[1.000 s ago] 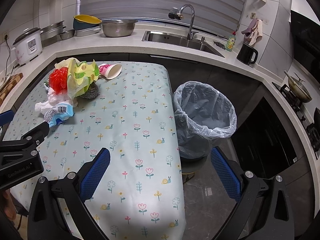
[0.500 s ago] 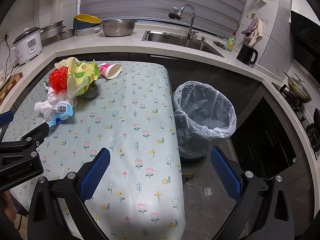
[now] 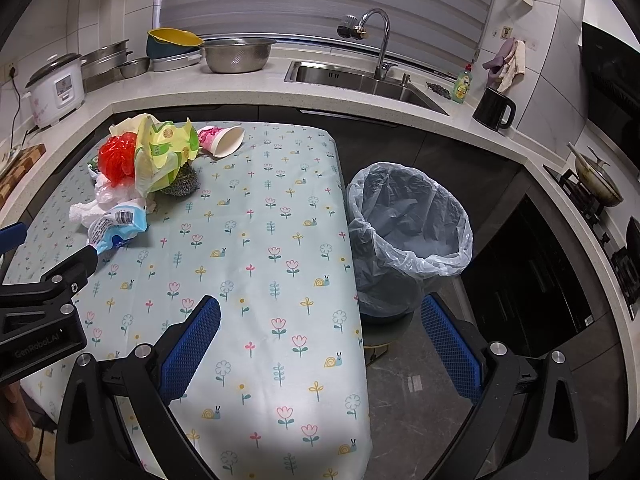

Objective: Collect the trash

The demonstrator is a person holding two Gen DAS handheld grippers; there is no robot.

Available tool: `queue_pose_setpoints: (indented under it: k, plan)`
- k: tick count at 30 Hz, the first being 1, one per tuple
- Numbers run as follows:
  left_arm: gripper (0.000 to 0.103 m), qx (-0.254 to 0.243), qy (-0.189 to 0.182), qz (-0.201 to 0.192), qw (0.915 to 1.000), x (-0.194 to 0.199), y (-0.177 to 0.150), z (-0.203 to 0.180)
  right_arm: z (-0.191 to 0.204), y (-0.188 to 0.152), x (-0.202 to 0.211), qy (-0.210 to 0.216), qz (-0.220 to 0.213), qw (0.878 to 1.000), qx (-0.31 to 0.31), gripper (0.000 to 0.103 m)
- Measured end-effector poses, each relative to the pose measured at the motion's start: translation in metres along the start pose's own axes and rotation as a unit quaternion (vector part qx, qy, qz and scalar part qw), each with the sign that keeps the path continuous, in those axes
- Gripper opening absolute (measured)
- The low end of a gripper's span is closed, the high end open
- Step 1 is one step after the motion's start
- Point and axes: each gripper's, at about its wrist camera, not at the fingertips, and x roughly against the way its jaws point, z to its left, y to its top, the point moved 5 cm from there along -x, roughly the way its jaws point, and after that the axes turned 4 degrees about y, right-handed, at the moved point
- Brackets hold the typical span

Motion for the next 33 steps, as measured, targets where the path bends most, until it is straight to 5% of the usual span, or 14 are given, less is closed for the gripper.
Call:
queue_pose_setpoints:
  k: [33]
  plan:
    - [0.096,0.011,-0.001,-0.003,0.9999,-0.0011,-0.0057,0.0065,-0.0029,0.0006,-0.0027,-0.005,0.000,1.000,-0.007,0.096]
